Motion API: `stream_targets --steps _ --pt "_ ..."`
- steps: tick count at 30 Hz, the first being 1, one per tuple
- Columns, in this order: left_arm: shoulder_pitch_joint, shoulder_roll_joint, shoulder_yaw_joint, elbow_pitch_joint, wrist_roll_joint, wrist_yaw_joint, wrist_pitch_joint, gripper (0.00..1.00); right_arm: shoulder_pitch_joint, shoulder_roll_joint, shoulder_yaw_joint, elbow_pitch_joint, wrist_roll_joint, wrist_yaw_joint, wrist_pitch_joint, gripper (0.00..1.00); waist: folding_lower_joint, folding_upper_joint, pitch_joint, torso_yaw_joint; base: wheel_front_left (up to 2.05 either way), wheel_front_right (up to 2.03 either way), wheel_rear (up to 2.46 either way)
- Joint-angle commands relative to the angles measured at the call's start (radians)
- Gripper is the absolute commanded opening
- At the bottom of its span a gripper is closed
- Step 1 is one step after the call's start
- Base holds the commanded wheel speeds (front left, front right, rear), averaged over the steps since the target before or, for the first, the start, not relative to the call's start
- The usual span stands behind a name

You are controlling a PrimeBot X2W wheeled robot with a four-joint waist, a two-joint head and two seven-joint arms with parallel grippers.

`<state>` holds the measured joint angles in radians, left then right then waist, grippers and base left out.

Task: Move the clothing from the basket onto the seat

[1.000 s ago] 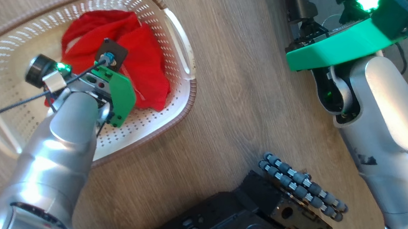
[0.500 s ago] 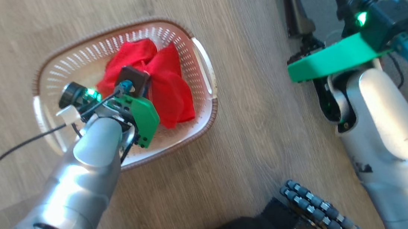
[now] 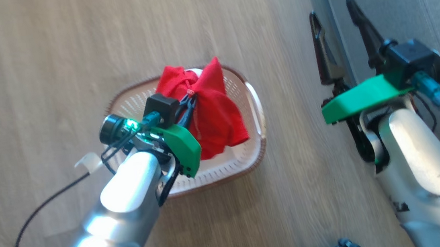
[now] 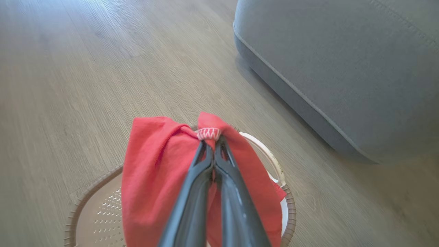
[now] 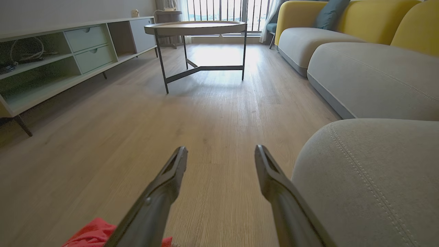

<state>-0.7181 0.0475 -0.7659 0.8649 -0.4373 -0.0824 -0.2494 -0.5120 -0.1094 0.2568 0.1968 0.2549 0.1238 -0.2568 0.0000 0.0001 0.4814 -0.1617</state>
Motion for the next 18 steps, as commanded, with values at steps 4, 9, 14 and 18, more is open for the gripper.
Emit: stream_targets --steps 4,9,14,18 --pt "0.056 0.003 0.076 -0.120 0.014 0.008 -0.012 0.00 0.059 -0.016 0.012 -0.005 -0.001 0.007 -0.005 1.00 0.0000 -0.0001 -0.135 0.087 0.00 0.00 0.00" --pt "0.098 0.005 0.121 -0.196 0.035 0.006 -0.012 0.00 0.104 -0.018 0.013 0.015 -0.003 0.007 -0.005 1.00 0.0000 -0.0001 -0.209 0.118 0.00 0.00 0.00" --pt "0.118 0.010 0.150 -0.248 0.050 0.002 -0.012 0.00 0.136 -0.020 0.011 0.030 0.001 0.007 -0.005 1.00 0.0000 -0.0001 -0.257 0.133 0.00 0.00 0.00" --pt "0.124 0.010 0.167 -0.293 0.060 -0.006 -0.012 0.00 0.169 -0.020 0.009 0.039 0.001 0.007 -0.005 1.00 0.0000 -0.0001 -0.299 0.149 0.00 0.00 0.00"
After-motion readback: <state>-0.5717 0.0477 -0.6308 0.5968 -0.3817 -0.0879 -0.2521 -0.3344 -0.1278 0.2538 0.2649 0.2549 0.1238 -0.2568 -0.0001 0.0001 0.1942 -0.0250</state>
